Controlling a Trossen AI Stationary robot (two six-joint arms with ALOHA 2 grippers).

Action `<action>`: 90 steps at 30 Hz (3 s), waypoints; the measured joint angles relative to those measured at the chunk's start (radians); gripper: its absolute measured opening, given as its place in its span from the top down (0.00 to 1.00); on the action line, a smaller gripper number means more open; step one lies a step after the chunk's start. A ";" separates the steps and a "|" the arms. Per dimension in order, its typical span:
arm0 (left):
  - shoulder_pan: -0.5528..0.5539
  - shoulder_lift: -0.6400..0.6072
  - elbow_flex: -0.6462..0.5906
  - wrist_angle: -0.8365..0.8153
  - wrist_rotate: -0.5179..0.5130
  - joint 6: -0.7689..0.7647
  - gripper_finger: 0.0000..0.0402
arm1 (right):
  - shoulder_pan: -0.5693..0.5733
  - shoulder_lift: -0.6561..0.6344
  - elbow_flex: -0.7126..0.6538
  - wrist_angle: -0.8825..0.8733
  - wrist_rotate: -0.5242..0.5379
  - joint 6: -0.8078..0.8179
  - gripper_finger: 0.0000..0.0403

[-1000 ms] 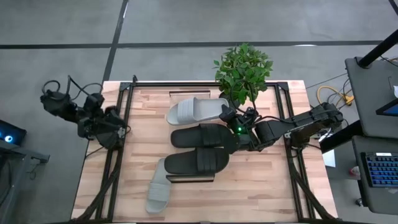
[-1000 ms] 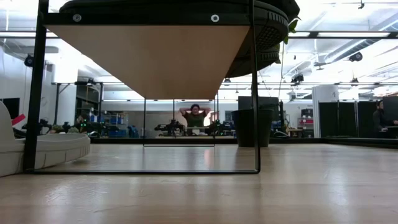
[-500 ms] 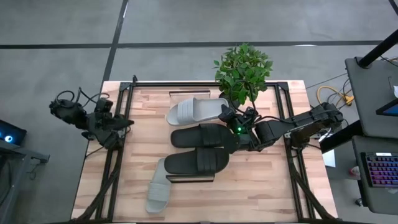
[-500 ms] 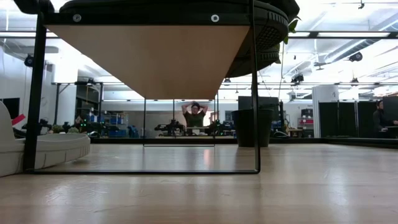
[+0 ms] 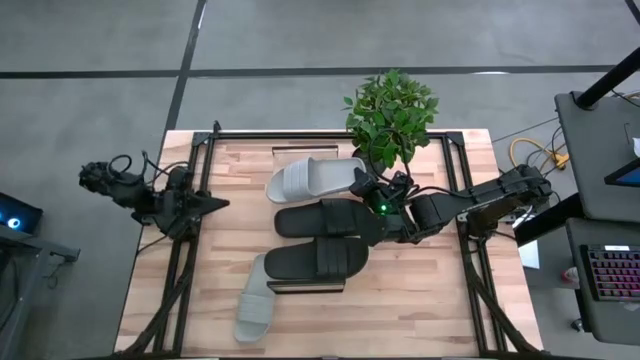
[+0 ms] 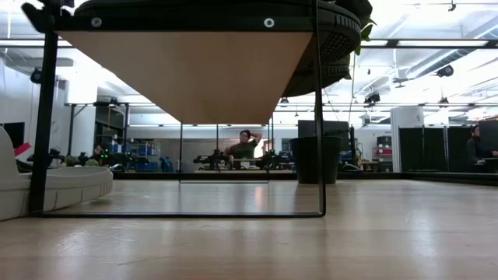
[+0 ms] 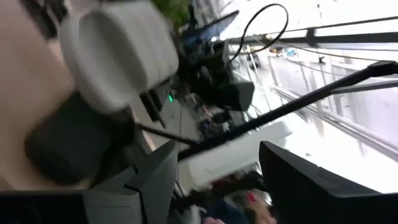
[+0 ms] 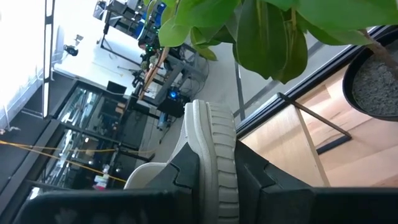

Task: Pick and place slides into the shelf
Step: Put the left gray slipper on the shelf

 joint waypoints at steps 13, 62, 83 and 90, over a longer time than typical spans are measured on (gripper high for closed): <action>0.200 0.192 0.016 0.196 0.197 0.139 0.47 | 0.000 0.000 0.000 0.025 -0.003 -0.016 0.88; 0.807 0.553 0.105 0.534 1.046 -0.028 0.47 | 0.006 -0.020 0.018 0.074 0.070 -0.154 0.88; 0.890 0.652 0.113 0.552 1.086 -0.001 0.47 | 0.008 -0.020 0.018 0.101 0.069 -0.142 0.88; 0.891 0.713 0.136 0.600 1.094 -0.001 0.47 | 0.008 -0.020 0.018 0.122 0.077 -0.152 0.88</action>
